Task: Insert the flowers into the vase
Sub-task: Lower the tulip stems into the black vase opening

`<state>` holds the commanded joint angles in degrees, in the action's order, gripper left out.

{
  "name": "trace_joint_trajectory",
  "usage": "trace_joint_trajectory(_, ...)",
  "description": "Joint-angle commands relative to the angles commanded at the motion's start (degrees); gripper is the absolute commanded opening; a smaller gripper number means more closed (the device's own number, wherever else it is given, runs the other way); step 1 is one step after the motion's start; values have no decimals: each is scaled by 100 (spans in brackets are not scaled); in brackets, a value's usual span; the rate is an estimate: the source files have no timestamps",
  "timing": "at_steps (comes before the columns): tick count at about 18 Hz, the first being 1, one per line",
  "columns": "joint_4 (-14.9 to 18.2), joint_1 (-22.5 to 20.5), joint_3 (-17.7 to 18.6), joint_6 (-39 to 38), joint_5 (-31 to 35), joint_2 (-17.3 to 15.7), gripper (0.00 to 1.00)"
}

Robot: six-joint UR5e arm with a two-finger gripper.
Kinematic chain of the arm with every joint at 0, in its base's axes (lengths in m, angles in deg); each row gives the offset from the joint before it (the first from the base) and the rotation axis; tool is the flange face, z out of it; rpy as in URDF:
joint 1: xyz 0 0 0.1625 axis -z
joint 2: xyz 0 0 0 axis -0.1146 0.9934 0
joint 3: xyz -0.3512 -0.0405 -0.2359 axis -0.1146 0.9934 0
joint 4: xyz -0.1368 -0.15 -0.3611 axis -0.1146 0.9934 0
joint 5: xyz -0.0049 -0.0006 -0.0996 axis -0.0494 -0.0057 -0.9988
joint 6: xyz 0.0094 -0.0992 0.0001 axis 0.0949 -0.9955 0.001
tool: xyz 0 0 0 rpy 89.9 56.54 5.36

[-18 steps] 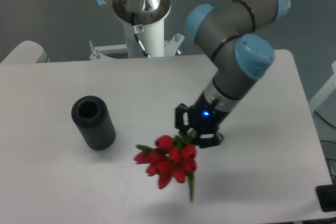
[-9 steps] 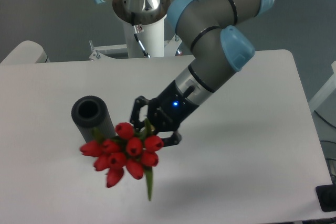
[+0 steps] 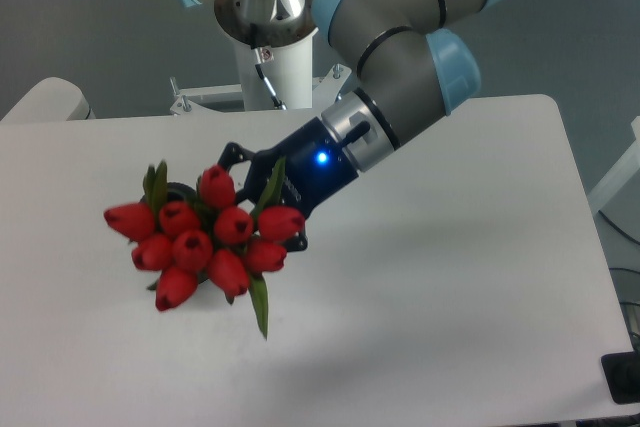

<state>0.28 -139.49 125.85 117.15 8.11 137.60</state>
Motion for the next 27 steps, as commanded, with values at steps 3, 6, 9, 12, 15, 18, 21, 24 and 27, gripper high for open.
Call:
trace_joint_trajectory(3,-510,-53,668,0,-370,-246,1)
trace_joint_trajectory(6,-617,-70,1125,0,-379,-536,2)
trace_joint_trajectory(9,-626,-62,1250,9,-379,-625,4)
trace_joint_trajectory(12,-635,-44,1408,201,-379,-633,4)
trace_joint_trajectory(15,-626,17,1540,413,-379,-633,4)
trace_joint_trajectory(18,-626,52,1558,509,-379,-625,5)
trace_joint_trajectory(21,-617,131,1628,632,-379,-607,8)
trace_joint_trajectory(24,-644,210,1803,931,-379,-554,12)
trace_joint_trajectory(27,-652,219,1988,1317,-379,-537,15)
